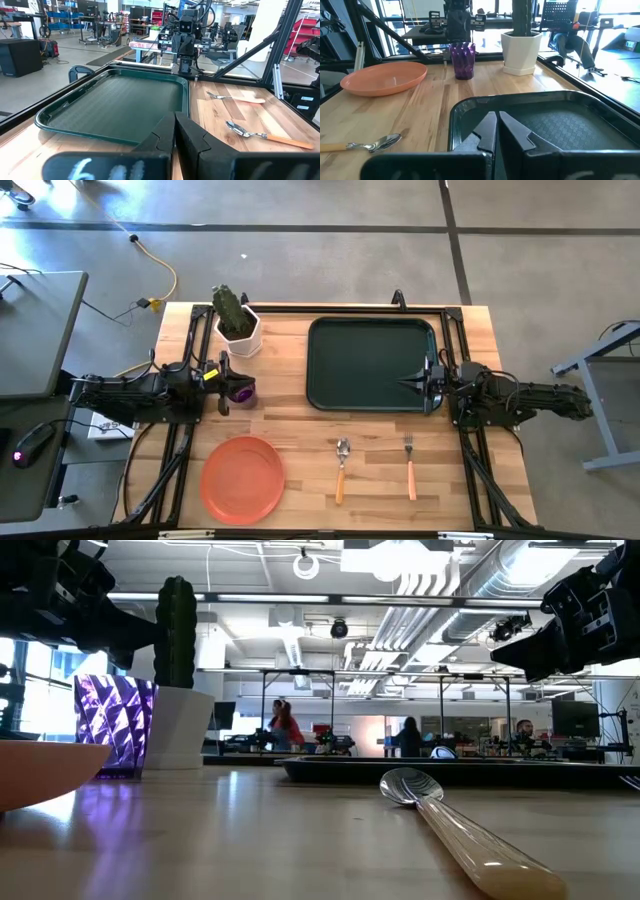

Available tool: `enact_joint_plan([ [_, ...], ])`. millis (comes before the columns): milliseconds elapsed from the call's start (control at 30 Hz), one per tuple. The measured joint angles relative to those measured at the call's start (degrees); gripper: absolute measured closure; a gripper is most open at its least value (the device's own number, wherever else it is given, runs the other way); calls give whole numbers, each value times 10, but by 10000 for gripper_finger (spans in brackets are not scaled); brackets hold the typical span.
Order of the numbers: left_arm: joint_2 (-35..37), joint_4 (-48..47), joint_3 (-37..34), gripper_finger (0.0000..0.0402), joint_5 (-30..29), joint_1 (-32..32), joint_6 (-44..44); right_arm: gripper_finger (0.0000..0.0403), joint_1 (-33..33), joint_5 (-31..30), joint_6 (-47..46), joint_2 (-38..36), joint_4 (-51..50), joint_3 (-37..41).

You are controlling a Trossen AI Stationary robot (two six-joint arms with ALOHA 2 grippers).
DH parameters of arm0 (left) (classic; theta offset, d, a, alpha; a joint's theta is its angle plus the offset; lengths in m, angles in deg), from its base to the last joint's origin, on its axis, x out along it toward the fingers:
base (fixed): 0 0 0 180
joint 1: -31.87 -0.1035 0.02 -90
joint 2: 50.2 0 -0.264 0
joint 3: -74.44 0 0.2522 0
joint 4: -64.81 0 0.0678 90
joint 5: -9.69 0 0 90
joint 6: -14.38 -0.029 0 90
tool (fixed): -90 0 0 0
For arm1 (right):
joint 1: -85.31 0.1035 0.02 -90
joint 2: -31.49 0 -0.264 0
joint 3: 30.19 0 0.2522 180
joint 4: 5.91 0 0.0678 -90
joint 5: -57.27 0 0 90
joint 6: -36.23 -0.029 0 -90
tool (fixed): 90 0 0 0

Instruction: Pick and place plate/cup/fork/spoon on tray

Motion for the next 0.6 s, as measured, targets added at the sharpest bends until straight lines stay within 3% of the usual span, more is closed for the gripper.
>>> enact_joint_plan([
  [267, 0, 103, 0, 398, -29, 0, -18, 391, 0, 0, 0, 0, 1, 0],
  [500, 0, 75, 0, 398, -16, 1, 105, 391, 0, -12, 8, 0, 8, 0],
  [600, 0, 91, 0, 398, -21, 0, 100, 391, 0, -13, -60, 0, 38, 0],
])
